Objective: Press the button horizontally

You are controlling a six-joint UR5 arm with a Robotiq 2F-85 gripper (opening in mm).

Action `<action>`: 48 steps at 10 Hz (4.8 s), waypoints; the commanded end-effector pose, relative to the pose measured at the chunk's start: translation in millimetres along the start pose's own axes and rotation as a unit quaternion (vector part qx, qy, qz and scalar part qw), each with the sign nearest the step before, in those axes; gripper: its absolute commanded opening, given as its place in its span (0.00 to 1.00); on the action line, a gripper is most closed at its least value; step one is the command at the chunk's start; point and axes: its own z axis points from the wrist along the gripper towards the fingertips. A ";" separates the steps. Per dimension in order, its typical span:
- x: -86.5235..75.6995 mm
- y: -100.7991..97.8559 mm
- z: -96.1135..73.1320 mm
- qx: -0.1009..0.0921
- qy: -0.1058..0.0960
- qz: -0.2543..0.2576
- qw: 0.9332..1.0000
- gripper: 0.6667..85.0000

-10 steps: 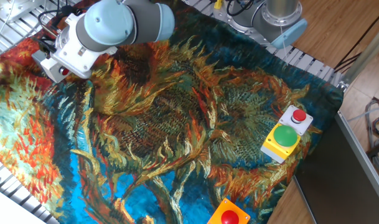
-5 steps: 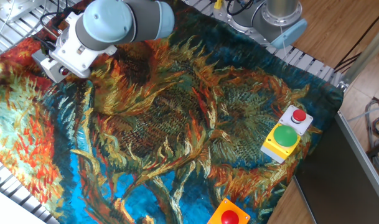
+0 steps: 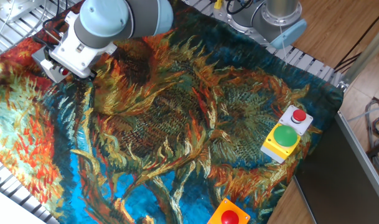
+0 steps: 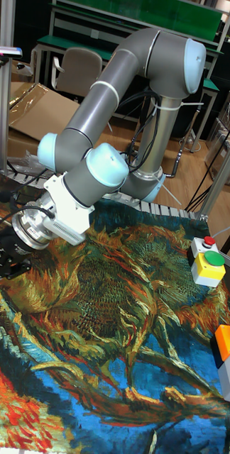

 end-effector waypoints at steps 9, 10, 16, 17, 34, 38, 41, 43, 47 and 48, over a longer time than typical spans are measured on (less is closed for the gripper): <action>4.6 -9.3 9.9 0.038 0.002 -0.058 0.998 0.69; 12.3 -9.0 9.8 0.037 0.016 -0.044 0.998 0.69; 24.4 -0.2 15.2 0.042 -0.001 -0.041 0.998 0.71; 19.7 -10.2 13.6 0.065 -0.011 -0.051 0.997 0.70; 14.7 -46.1 31.9 0.157 0.018 -0.147 0.976 0.72; 19.3 -20.7 34.4 0.107 0.023 -0.132 0.985 0.73; 22.2 -26.7 33.0 0.118 0.028 -0.116 0.986 0.72; 17.2 -26.2 33.2 0.118 0.018 -0.116 0.986 0.73; 9.0 -31.0 35.4 0.138 0.024 -0.139 0.980 0.74; 8.5 -32.0 32.7 0.140 0.025 -0.145 0.979 0.74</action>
